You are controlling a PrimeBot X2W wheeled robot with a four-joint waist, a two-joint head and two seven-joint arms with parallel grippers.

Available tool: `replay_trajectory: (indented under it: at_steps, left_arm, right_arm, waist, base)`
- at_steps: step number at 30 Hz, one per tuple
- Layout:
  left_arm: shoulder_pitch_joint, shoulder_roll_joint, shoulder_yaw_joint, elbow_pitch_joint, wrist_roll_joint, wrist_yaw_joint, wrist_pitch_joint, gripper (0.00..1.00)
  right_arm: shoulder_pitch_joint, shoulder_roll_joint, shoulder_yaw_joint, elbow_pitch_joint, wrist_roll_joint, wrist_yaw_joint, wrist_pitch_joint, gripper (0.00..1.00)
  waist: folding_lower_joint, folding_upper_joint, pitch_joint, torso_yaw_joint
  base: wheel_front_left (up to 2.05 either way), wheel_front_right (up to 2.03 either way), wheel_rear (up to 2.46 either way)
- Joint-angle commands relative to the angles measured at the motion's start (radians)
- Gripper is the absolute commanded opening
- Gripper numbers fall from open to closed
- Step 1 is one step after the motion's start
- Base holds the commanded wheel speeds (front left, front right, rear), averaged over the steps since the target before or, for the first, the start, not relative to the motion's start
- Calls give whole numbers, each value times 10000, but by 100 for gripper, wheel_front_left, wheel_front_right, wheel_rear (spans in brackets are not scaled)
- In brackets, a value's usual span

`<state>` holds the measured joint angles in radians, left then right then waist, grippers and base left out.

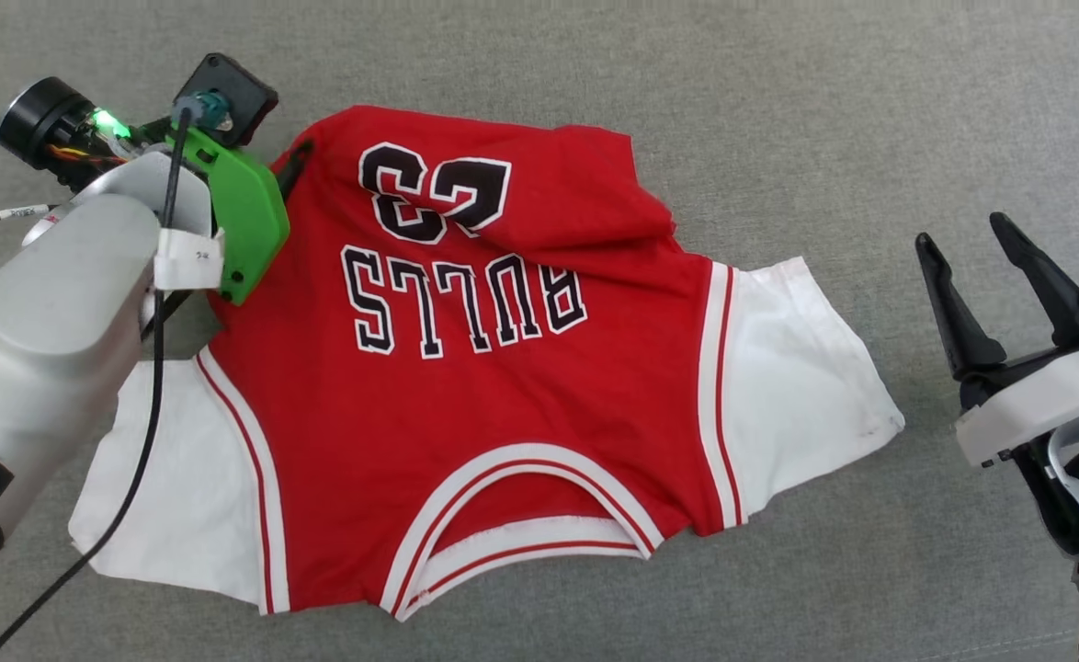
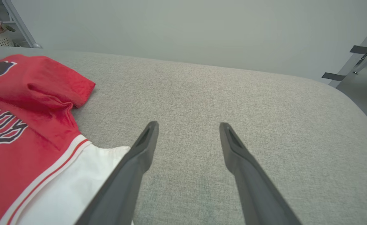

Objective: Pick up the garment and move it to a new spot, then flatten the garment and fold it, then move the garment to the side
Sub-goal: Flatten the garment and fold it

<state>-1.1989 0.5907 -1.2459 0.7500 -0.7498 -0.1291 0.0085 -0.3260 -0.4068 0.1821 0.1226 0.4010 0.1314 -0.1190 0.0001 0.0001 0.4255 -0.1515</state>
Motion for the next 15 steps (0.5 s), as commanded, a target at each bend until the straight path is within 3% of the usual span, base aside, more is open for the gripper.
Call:
replay_trajectory:
  at_steps: [1, 5, 10, 15]
  left_arm:
    - [234, -144, 193, 98, -186, 153, -555, 100]
    - [674, -237, 871, 9, -572, 691, -2104, 100]
    - [1576, -52, 1641, -1139, -625, 1829, -2663, 100]
    - [3185, 420, 3027, -3519, 48, 3495, -2698, 100]
  right_arm:
    - [141, -108, -89, -16, 72, -7, 10, 100]
    - [408, -331, -290, -169, 95, -7, 150, 100]
    - [620, -773, -441, -618, 185, -7, 611, 100]
    - [643, -1458, -336, -1166, 380, -7, 1486, 100]
  waist:
    - [-1, -1, -566, 349]
    - [-1, -1, -1127, 692]
    - [-1, -1, -1683, 1114]
    - [-1, -1, -2089, 1435]
  base:
    - [0, 0, 0]
    - [0, 0, 0]
    - [0, 0, 0]
    - [0, 0, 0]
